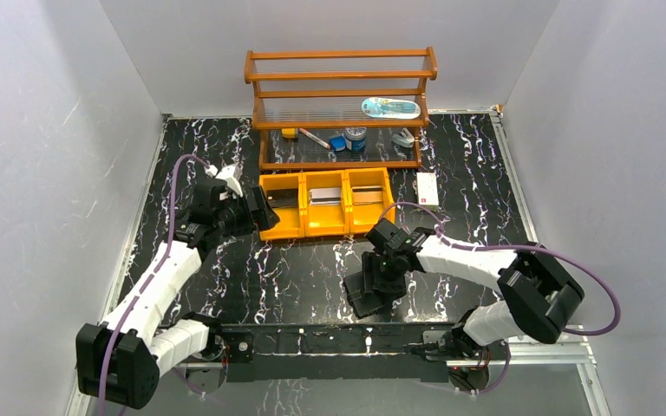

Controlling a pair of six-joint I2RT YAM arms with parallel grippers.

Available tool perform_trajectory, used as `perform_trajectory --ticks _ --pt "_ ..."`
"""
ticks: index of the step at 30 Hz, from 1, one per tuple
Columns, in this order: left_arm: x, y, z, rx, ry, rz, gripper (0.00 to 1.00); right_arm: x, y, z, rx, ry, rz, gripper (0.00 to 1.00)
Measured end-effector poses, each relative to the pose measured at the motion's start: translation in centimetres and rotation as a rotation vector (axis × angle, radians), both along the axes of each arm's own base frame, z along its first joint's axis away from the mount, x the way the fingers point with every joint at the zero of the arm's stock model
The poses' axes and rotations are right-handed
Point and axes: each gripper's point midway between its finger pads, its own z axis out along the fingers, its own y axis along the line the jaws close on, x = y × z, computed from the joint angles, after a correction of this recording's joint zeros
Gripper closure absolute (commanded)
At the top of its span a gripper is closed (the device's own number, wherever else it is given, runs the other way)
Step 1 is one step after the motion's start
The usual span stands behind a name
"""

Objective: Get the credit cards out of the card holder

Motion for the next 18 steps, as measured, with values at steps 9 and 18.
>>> perform_trajectory --ticks 9,18 --pt "-3.8 -1.5 -0.6 -0.112 0.073 -0.07 0.13 0.2 2.5 0.7 0.029 -0.043 -0.021 0.69" --pt "-6.7 -3.1 -2.0 -0.215 0.161 -0.137 0.13 2.2 4.3 2.2 0.08 -0.115 -0.069 0.47"
